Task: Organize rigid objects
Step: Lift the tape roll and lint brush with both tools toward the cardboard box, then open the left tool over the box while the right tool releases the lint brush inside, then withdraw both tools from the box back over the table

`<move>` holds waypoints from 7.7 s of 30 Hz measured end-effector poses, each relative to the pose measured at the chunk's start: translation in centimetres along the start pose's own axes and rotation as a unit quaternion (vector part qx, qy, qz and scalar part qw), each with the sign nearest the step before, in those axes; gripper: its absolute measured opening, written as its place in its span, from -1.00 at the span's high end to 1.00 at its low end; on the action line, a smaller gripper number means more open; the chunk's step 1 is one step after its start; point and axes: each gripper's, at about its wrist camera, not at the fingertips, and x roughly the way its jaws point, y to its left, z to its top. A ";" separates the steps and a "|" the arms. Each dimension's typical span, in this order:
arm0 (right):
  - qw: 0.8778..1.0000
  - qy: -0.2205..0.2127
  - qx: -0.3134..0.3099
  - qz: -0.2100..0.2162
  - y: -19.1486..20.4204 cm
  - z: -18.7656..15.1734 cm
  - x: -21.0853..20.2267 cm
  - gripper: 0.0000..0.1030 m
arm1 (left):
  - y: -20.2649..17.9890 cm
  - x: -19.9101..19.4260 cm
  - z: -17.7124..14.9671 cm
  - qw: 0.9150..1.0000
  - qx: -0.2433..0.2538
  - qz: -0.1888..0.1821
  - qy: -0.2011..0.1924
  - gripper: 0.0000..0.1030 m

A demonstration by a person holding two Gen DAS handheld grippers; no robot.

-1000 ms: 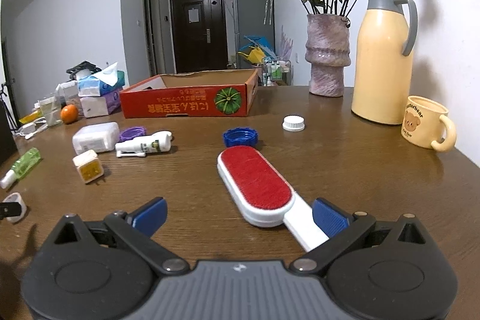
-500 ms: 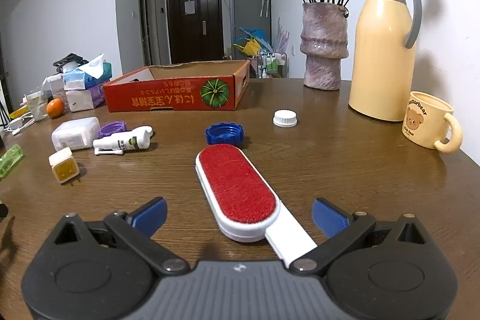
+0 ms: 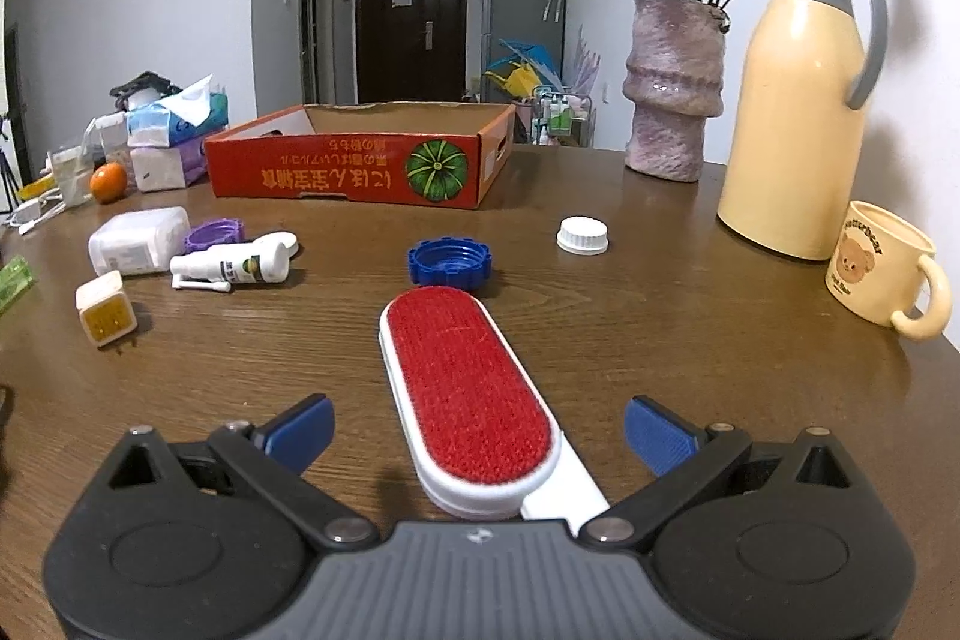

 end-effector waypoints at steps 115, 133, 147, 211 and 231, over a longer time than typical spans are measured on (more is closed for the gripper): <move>0.990 -0.112 -0.016 0.083 7.6 20.4 17.7 -0.06 | -6.2 18.7 25.4 0.995 -0.019 -0.046 -0.091 0.13; 0.992 -0.099 -0.047 0.062 8.2 23.0 22.5 -0.06 | -9.9 26.0 27.5 0.997 0.039 -0.022 -0.062 0.13; 0.986 -0.088 -0.138 0.031 10.2 24.1 25.3 -0.06 | -10.8 29.4 26.7 0.998 0.054 0.006 -0.033 0.13; 0.984 -0.168 -0.053 0.039 10.0 20.9 12.1 -1.00 | -5.0 14.8 22.2 0.993 0.003 0.032 -0.117 -1.00; 0.981 -0.165 -0.051 0.084 14.1 15.4 4.3 -1.00 | 0.7 6.2 16.8 0.994 -0.014 0.040 -0.102 -1.00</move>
